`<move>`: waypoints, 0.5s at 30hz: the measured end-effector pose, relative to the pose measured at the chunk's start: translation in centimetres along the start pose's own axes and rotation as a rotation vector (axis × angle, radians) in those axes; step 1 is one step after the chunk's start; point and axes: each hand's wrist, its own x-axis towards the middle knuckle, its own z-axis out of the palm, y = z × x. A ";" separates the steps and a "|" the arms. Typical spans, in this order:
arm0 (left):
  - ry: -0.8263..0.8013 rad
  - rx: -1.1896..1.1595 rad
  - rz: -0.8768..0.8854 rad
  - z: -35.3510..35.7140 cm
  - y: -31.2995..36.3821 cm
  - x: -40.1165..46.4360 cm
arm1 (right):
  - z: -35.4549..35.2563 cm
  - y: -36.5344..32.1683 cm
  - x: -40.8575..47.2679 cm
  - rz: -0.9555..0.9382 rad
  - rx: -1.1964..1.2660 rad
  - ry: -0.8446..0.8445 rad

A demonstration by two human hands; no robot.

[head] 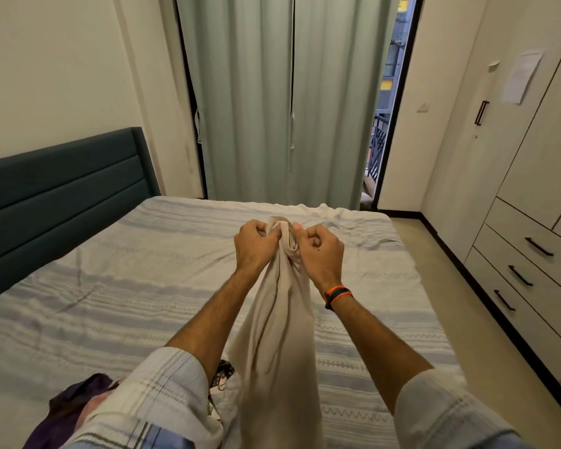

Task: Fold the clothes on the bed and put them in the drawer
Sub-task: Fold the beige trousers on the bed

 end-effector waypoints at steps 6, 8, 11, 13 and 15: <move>0.022 -0.083 -0.111 -0.1 -0.5 0.4 | 1.5 0.2 -0.4 0.092 -0.016 0.041; 0.032 -0.102 -0.140 -0.3 -0.6 0.6 | 1.3 0.6 -0.4 0.121 0.001 0.046; 0.029 -0.121 -0.161 -0.4 -0.5 0.3 | 1.4 1.0 -0.4 0.196 -0.046 -0.025; -0.005 -0.146 -0.165 -0.4 -0.4 0.0 | 1.7 1.2 -0.4 0.203 -0.076 -0.105; -0.060 -0.177 -0.171 -0.3 -0.3 -0.3 | 1.9 1.1 -0.4 0.200 -0.050 -0.163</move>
